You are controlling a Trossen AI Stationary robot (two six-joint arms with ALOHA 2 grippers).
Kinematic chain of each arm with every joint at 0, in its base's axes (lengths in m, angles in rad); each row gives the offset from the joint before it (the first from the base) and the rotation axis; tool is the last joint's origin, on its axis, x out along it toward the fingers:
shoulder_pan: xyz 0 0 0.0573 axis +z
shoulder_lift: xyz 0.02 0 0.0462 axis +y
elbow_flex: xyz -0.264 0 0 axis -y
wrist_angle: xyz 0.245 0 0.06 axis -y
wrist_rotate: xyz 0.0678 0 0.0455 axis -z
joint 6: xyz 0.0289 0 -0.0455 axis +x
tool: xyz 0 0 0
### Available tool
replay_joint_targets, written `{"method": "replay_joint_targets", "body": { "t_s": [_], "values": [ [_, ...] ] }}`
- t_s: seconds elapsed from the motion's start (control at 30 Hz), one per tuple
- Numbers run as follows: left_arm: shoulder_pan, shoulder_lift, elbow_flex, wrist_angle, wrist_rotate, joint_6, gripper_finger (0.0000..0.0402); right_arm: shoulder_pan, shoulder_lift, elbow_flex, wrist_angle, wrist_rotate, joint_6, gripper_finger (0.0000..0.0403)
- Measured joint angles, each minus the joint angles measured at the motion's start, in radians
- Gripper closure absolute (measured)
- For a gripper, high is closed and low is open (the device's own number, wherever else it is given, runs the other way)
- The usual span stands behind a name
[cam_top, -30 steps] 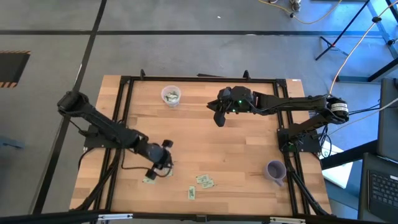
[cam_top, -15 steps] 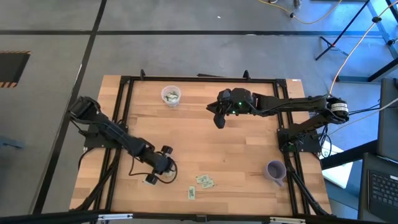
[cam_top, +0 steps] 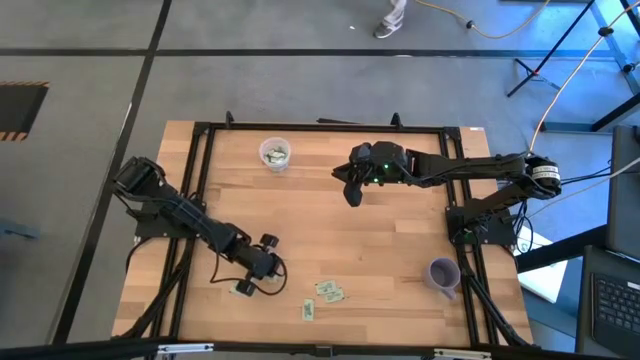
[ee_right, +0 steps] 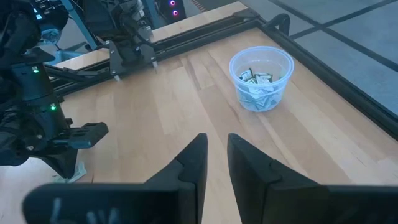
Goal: Pick and place items into bin
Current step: Put the stevia packet into the transparent bin
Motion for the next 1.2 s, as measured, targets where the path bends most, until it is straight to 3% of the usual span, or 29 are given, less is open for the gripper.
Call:
{"method": "replay_joint_targets", "body": {
  "t_s": [0.43,0.67,0.83,0.97,1.2],
  "values": [
    [0.002,-0.022,-0.006,0.014,0.006,-0.018,0.04,0.0,0.0,0.0,-0.001,0.0,-0.016,0.0335],
    [0.033,-0.163,-0.007,0.052,0.025,-0.11,0.04,0.0,0.0,0.0,-0.019,0.0,-0.023,0.0335],
    [0.074,-0.274,-0.006,0.059,0.016,-0.078,0.04,0.0,0.0,0.0,-0.019,0.0,-0.028,0.0335],
    [0.073,-0.292,-0.006,0.047,0.02,0.025,0.0384,0.0,0.0,0.0,-0.019,0.0,-0.047,0.0335],
    [0.074,-0.207,-0.006,-0.027,0.095,0.046,0.0333,0.0,0.0,0.0,-0.023,0.0,-0.048,0.0335]
  ]
}}
